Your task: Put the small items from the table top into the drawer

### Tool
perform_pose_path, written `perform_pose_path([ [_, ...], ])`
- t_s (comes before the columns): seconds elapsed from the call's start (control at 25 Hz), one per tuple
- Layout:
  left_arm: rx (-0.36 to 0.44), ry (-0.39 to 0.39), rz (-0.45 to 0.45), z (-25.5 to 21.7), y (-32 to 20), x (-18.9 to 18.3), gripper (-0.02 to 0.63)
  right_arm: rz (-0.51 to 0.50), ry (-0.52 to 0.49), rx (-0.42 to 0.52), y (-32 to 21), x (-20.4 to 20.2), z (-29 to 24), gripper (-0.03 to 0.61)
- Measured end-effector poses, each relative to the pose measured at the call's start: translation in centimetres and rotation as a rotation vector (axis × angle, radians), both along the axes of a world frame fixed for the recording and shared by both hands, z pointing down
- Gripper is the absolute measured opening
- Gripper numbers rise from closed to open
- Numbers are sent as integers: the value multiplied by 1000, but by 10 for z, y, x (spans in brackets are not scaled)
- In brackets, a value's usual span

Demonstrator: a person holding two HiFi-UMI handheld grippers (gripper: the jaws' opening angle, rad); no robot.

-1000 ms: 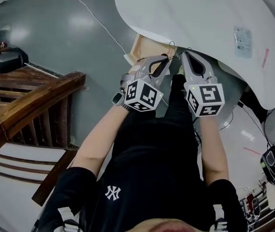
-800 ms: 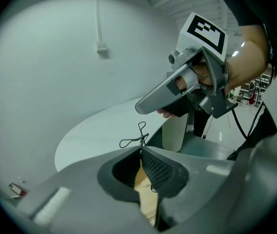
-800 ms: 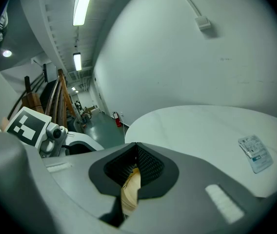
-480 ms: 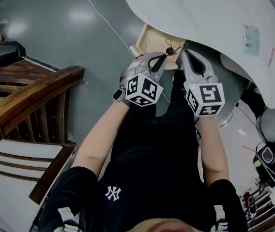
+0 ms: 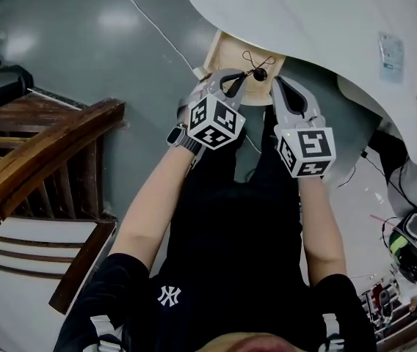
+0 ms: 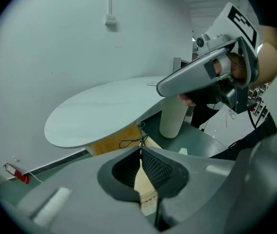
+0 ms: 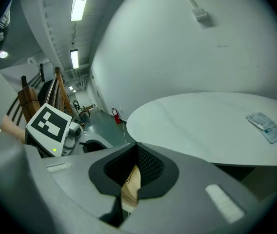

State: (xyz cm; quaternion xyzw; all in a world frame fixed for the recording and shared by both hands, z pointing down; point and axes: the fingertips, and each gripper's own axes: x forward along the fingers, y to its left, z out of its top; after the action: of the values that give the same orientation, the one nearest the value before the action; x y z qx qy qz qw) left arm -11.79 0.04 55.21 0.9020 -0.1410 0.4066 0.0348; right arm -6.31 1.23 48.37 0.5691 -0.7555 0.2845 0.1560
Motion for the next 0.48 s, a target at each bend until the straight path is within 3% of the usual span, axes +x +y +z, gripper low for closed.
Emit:
perform_pose_path([
  [0.48,-51,-101,62,54,-11,6,11,30,-27,-18,-9,5,39,21],
])
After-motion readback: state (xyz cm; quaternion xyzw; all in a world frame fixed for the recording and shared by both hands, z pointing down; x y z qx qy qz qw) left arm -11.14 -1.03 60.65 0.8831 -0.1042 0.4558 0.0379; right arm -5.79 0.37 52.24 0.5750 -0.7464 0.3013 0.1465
